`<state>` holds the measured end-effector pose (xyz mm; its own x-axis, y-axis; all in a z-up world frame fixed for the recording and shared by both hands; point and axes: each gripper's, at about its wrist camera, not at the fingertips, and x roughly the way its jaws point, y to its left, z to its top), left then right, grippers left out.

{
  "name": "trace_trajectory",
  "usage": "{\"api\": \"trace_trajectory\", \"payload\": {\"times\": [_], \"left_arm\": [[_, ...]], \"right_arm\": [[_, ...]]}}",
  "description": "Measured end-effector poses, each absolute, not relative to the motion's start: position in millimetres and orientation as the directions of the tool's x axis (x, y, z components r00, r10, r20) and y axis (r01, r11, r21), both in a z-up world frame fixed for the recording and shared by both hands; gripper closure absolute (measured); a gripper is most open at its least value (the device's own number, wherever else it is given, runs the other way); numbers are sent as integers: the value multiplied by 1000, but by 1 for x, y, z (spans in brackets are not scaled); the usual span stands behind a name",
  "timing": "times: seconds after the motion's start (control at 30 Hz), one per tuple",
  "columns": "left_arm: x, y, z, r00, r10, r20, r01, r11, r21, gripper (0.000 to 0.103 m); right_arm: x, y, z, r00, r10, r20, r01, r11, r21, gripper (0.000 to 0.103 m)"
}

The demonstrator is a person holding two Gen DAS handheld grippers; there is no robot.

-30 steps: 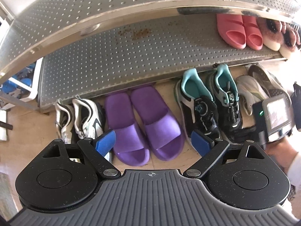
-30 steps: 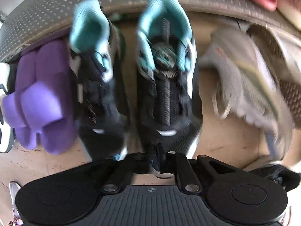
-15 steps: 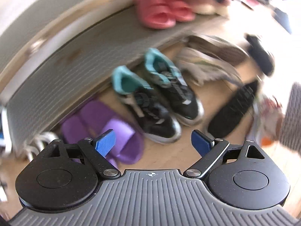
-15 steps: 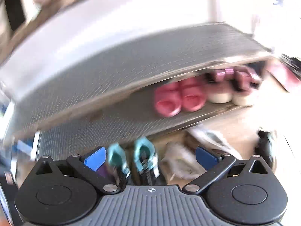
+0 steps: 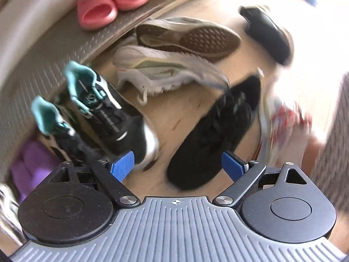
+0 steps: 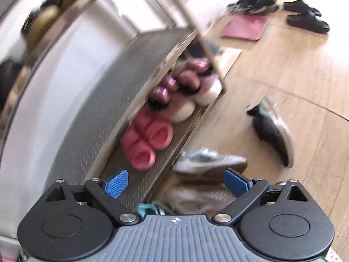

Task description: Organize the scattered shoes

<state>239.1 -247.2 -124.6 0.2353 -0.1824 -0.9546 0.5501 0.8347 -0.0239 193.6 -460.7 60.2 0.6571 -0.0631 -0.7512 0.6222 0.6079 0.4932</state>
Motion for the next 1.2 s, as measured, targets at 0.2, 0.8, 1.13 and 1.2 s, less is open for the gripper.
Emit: {"api": "trace_trajectory", "payload": {"times": [0.2,0.8,1.13,1.2], "left_arm": [[315,-239,-149,195,-263,-945,87,964,-250,11],[400,-246,-233,225,-491,-841,-153,835,-528,32],[405,-259,-208,280,-562,-778,-110,787,-607,86],[404,-268,-193,272,-557,-784,-39,808,-588,91]], "right_arm": [[174,-474,68,704,-41,-709,604,560,568,4],[180,-445,79,701,97,-707,487,660,573,2],[186,-429,75,679,78,-730,480,706,522,2],[186,-427,78,693,47,-720,485,708,513,2]]}}
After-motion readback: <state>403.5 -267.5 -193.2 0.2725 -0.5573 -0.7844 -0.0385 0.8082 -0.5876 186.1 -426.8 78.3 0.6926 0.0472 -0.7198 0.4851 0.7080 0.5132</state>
